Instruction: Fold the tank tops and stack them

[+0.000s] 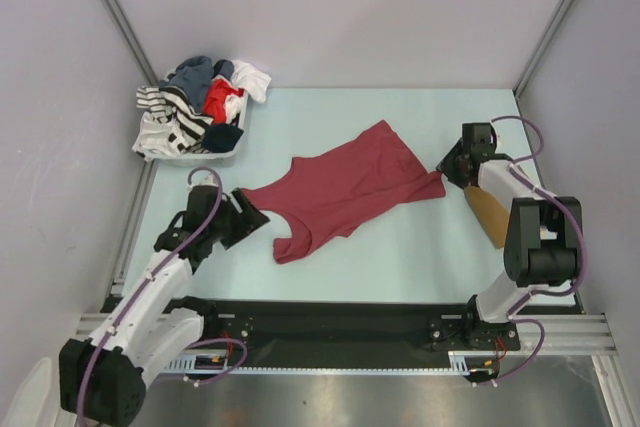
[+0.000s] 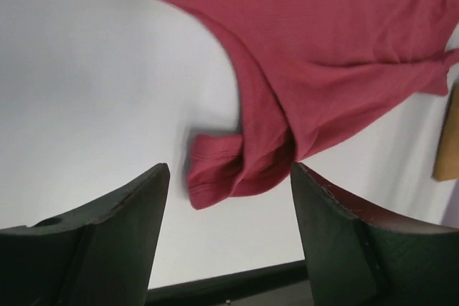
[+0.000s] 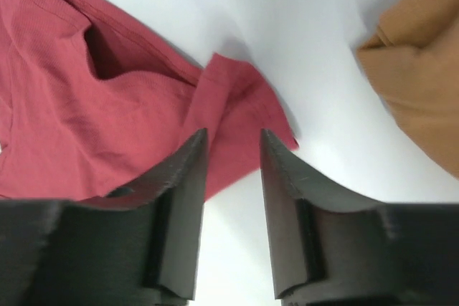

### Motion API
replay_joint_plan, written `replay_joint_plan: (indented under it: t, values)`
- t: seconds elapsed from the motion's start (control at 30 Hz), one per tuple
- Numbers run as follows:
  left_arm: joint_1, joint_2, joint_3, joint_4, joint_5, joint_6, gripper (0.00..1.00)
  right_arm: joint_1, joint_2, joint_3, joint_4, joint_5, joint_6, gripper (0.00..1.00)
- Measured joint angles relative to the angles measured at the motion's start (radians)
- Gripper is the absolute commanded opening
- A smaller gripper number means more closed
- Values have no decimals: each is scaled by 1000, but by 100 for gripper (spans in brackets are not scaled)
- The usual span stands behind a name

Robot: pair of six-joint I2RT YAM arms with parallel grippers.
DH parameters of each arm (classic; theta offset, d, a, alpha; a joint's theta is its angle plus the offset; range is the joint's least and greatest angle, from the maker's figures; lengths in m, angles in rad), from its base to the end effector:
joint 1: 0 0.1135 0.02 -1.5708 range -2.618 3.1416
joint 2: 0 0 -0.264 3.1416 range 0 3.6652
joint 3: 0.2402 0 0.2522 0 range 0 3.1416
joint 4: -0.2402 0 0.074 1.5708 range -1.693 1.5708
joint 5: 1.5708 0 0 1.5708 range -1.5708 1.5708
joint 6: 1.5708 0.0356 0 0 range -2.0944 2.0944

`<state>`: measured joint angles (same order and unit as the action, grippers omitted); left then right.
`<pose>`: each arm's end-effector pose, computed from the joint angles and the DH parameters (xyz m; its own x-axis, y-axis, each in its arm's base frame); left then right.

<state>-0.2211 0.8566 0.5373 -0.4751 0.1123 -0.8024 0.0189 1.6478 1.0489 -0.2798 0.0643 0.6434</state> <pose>0.1700 -0.0423 0.2150 -0.6955 -0.5760 -0.4295 -0.2958 0.7743 -0.5594 0.3463 0.0043 0.2039 -0.6026 0.5874 -0.5402 0.4795 0.8076 0.3433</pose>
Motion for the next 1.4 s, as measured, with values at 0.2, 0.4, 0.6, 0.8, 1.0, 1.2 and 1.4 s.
replay_joint_plan:
  t: [0.2, 0.4, 0.6, 0.8, 1.0, 1.2, 1.4]
  values:
    - [-317, 37, 47, 42, -154, 38, 72, -43, -112, -134, 39, -8, -18, 34]
    - [-514, 189, 99, 23, -324, 55, 75, -61, -99, -181, 92, -87, -47, 52]
    - [-719, 350, 240, -24, -517, 140, 59, -48, -77, -188, 149, -139, -55, 51]
    - [-863, 542, 383, -41, -630, 233, 60, -48, -49, -196, 175, -153, -60, 50]
    - [-863, 715, 460, -86, -670, 244, 59, -46, -39, -199, 186, -161, -61, 52]
    - [-822, 808, 486, -90, -652, 241, 46, -41, -39, -199, 192, -163, -61, 52]
    - [-773, 814, 474, -58, -572, 226, 3, -39, -39, -200, 201, -168, -61, 53]
